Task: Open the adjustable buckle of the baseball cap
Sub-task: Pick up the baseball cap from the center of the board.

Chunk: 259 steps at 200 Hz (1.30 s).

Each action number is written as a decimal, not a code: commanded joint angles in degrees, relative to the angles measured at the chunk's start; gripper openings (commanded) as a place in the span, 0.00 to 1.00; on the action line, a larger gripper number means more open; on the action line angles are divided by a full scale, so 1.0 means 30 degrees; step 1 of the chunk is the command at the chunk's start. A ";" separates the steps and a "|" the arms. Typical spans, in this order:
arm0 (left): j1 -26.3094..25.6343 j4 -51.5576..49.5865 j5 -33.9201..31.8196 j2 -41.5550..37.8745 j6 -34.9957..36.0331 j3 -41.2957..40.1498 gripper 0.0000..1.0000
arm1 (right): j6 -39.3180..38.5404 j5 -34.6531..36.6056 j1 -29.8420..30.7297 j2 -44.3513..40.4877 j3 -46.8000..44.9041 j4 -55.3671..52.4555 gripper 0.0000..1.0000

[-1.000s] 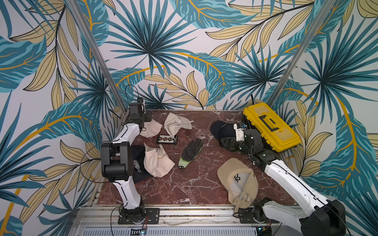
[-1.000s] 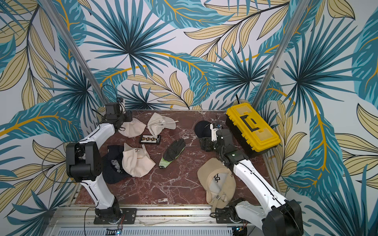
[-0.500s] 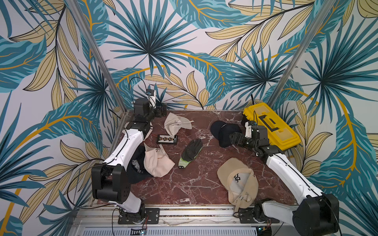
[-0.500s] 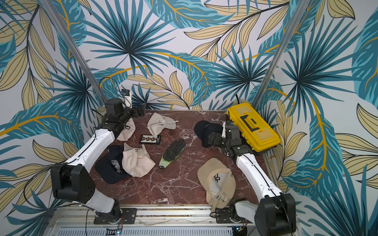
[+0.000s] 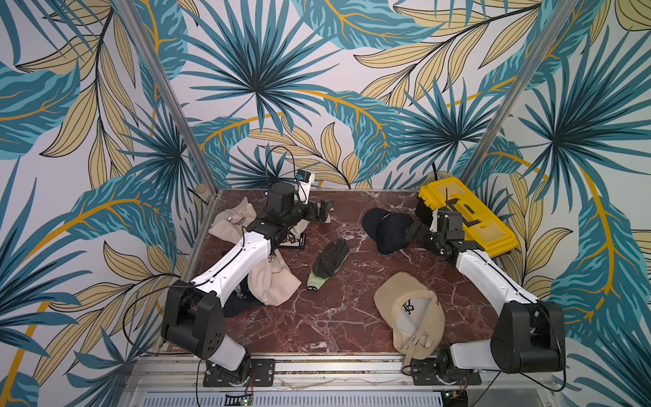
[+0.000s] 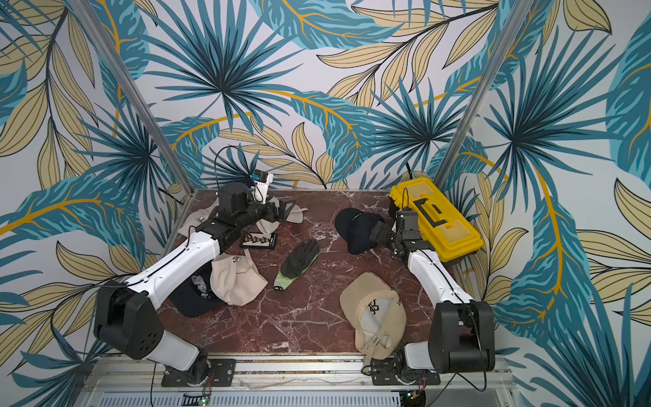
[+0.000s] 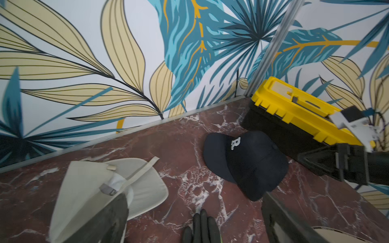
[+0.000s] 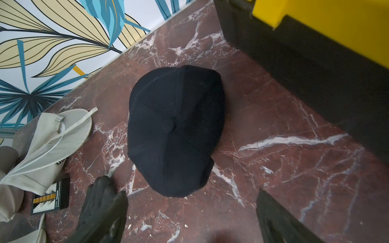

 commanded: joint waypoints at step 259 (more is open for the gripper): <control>-0.2415 0.0999 0.3552 -0.0822 0.6168 -0.3031 0.99 | 0.1359 -0.8442 -0.0050 -0.1590 0.1897 0.3354 0.00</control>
